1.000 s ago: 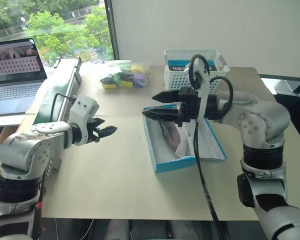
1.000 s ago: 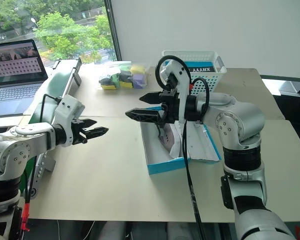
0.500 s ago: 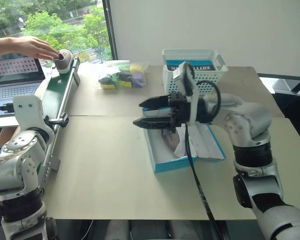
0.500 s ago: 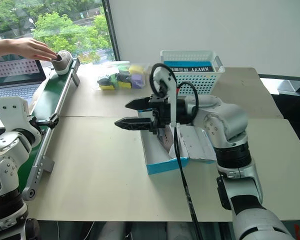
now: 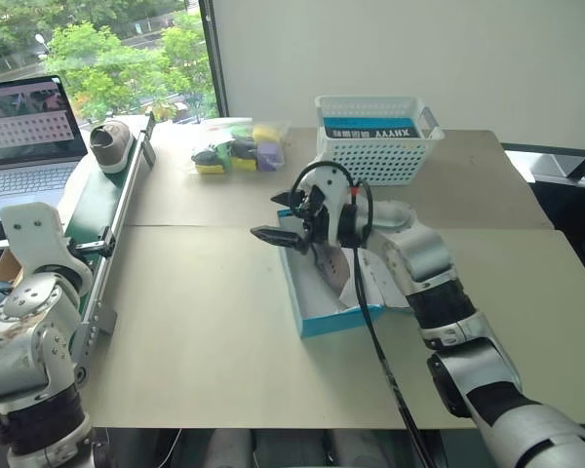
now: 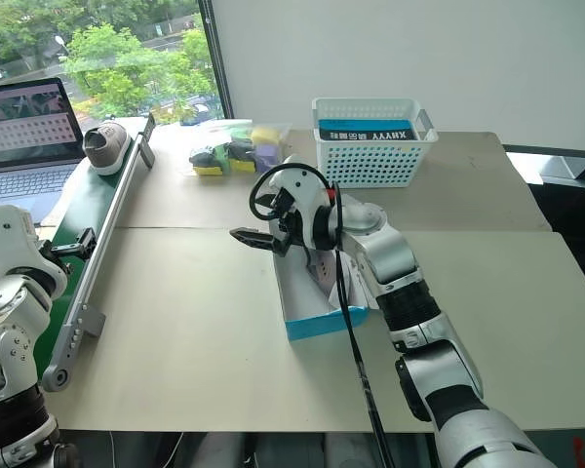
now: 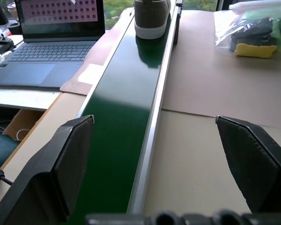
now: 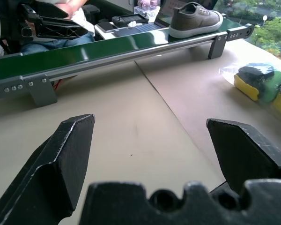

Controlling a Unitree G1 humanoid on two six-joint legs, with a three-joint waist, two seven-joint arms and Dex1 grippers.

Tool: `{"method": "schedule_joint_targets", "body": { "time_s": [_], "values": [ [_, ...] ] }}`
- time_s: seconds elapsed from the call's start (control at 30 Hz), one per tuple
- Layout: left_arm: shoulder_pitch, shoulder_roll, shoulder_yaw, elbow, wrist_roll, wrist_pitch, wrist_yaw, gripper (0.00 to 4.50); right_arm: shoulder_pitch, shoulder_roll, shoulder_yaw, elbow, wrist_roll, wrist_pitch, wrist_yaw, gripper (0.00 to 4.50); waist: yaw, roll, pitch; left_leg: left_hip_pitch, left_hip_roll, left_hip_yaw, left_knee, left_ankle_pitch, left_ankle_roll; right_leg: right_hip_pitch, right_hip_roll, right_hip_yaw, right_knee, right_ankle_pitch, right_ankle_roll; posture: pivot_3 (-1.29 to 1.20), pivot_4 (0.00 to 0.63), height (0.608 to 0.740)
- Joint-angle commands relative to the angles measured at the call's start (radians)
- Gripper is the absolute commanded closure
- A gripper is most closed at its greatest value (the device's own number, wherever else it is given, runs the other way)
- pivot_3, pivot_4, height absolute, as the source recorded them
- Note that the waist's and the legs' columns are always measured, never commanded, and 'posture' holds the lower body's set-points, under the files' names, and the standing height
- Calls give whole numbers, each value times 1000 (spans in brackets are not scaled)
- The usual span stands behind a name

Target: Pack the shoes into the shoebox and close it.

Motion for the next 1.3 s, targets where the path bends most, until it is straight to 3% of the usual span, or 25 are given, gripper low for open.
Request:
{"method": "schedule_joint_targets", "body": {
  "time_s": [0.03,0.57,1.13,1.23,1.3],
  "values": [
    [8,14,53,64,24,-106,-4,31,7,8,-28,-21,-1,-23,-5,0,0,0,0,0,0,0,0,0,0,0,0,0,0,0,0,0,150,740],
    [-22,103,30,523,26,-451,-175,31,42,18,-25,-103,-7,26,-31,0,1,0,0,0,0,0,0,0,0,0,0,0,0,0,0,0,150,740],
    [-86,161,-37,714,37,-539,-252,31,68,-5,-20,-177,-2,87,-41,0,-2,0,0,0,0,0,0,0,0,0,0,-1,0,0,0,0,150,740],
    [-86,148,-28,711,-1,-503,-268,776,64,-9,-23,-180,-5,90,-45,0,0,0,0,0,0,0,0,0,0,0,0,-1,0,0,0,0,150,740],
    [-81,146,-30,702,-4,-497,-265,1615,62,-11,-24,-181,-6,91,-46,0,0,0,0,0,0,0,0,0,0,0,0,-1,0,0,0,0,150,740]
  ]
}}
